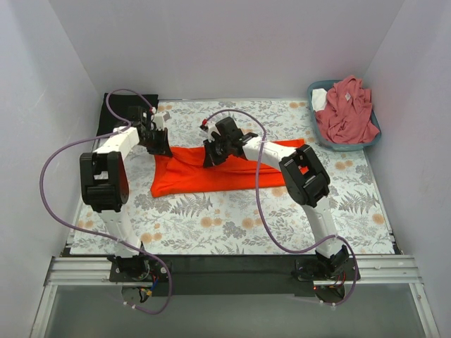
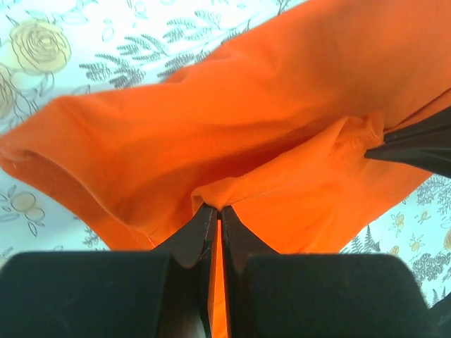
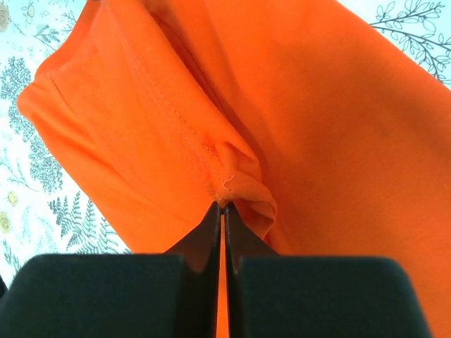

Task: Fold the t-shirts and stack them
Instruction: Fold the tshirt

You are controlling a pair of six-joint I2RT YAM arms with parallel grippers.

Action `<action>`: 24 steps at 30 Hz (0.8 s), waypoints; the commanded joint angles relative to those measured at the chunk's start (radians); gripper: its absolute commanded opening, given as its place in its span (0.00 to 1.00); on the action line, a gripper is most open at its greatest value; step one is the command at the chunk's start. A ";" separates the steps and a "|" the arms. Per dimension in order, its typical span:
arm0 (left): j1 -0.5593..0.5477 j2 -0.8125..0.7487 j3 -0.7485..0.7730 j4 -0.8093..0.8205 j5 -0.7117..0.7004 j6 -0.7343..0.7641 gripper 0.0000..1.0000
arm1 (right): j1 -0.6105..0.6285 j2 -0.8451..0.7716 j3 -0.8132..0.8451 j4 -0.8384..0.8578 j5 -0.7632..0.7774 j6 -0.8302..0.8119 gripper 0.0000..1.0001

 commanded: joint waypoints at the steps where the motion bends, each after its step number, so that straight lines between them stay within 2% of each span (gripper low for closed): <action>1: 0.001 0.013 0.055 0.025 0.008 -0.005 0.00 | -0.009 0.010 0.044 0.008 0.007 -0.012 0.01; 4: 0.001 0.029 0.067 0.027 0.001 -0.010 0.00 | -0.017 0.016 0.053 0.009 0.005 -0.006 0.01; 6: 0.002 0.036 0.074 0.027 -0.010 -0.016 0.01 | -0.021 0.022 0.060 0.008 0.007 -0.001 0.06; 7: 0.004 0.038 0.077 0.028 -0.010 -0.027 0.05 | -0.024 0.024 0.060 0.008 0.007 0.005 0.18; 8: 0.007 0.038 0.081 0.028 -0.012 -0.031 0.17 | -0.024 0.022 0.060 0.008 0.011 0.003 0.23; 9: 0.011 0.030 0.086 0.028 -0.009 -0.038 0.22 | -0.030 0.013 0.057 0.006 0.017 0.005 0.29; 10: 0.016 0.027 0.087 0.028 -0.001 -0.051 0.26 | -0.035 0.004 0.054 0.008 0.025 0.008 0.45; 12: 0.044 0.007 0.106 0.024 0.060 -0.067 0.32 | -0.060 -0.025 0.046 0.008 0.030 0.012 0.51; 17: 0.056 -0.075 0.103 -0.022 0.108 -0.073 0.37 | -0.147 -0.100 0.047 -0.021 0.040 -0.056 0.56; 19: 0.051 -0.117 0.078 -0.051 0.142 -0.058 0.37 | -0.175 -0.142 0.044 -0.091 0.030 -0.107 0.55; 23: 0.028 -0.157 0.009 -0.098 0.163 -0.016 0.36 | -0.233 -0.231 -0.012 -0.254 -0.009 -0.288 0.50; 24: 0.022 -0.160 -0.011 -0.096 0.168 -0.024 0.35 | -0.239 -0.266 -0.049 -0.297 -0.006 -0.361 0.46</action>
